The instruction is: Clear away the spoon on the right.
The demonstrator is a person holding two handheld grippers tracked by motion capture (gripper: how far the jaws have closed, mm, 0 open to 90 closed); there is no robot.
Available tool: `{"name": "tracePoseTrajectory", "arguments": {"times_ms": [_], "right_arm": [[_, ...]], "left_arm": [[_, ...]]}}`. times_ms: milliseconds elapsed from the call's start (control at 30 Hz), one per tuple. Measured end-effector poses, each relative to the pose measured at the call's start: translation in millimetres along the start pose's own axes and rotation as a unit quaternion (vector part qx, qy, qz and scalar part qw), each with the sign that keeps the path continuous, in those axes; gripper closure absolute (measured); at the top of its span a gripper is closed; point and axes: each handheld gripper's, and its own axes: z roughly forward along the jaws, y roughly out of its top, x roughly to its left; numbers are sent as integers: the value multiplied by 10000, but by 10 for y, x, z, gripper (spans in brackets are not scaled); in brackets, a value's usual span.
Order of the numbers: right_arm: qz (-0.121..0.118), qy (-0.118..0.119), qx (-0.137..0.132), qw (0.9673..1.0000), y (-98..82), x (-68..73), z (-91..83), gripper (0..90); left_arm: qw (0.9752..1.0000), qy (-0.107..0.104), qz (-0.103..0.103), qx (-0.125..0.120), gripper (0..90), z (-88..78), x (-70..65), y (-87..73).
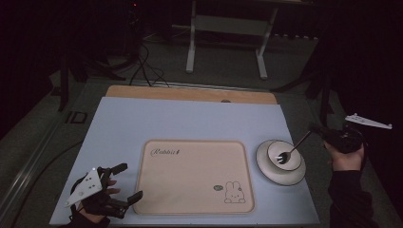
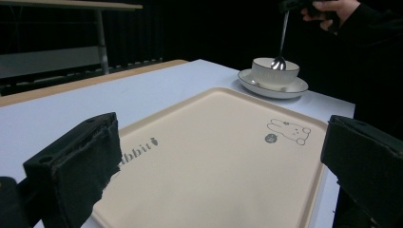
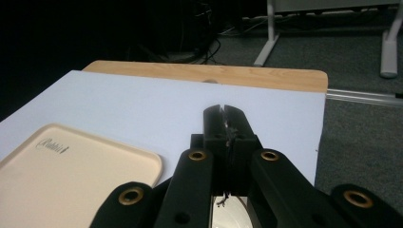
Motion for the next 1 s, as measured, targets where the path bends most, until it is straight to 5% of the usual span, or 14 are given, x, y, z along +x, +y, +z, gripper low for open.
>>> {"name": "tracePoseTrajectory", "arguments": {"times_ms": [567,1000], "right_arm": [[-545,286,-1,9981,339,275,-105,896],[-920,681,73,9934,529,544,-10,896]], "left_arm": [[10000,-54,6,17,0,6,-7,-2],[10000,-49,18,6,0,0,-9,0]]}}
